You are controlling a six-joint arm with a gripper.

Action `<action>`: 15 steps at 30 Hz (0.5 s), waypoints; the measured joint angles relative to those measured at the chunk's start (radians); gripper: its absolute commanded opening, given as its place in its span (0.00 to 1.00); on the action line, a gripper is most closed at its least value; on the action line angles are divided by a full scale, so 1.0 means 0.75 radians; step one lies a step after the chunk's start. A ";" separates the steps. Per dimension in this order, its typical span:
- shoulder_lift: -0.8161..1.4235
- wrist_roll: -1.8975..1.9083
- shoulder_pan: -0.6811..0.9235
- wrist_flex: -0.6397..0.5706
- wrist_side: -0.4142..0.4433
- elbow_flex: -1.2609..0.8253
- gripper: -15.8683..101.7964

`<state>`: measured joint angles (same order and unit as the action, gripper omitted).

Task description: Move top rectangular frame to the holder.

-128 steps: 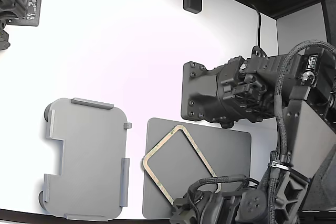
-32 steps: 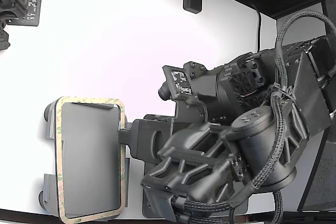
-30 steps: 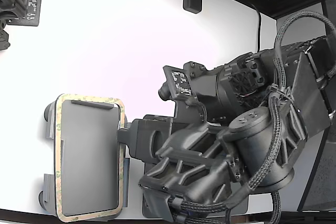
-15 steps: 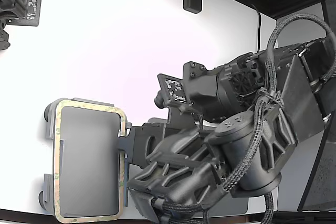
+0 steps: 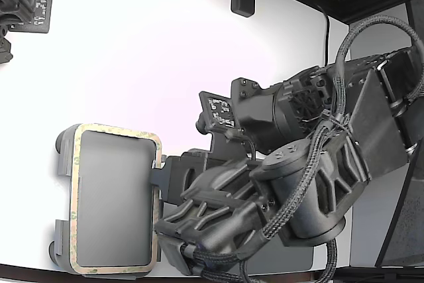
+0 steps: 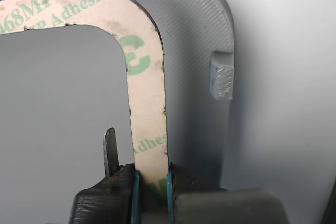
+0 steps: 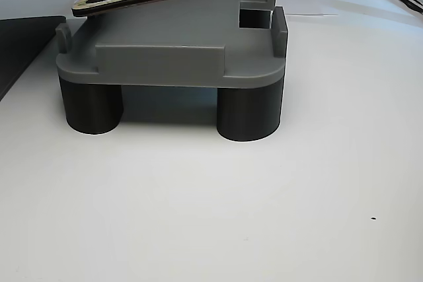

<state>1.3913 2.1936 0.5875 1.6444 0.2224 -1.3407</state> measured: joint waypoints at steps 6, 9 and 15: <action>-0.018 0.010 0.000 0.000 -0.020 0.020 0.03; -0.033 0.018 -0.004 0.000 -0.027 0.025 0.03; -0.037 0.027 -0.006 0.000 -0.039 0.025 0.03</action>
<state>1.3637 2.2135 0.5829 1.6444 0.1933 -1.3223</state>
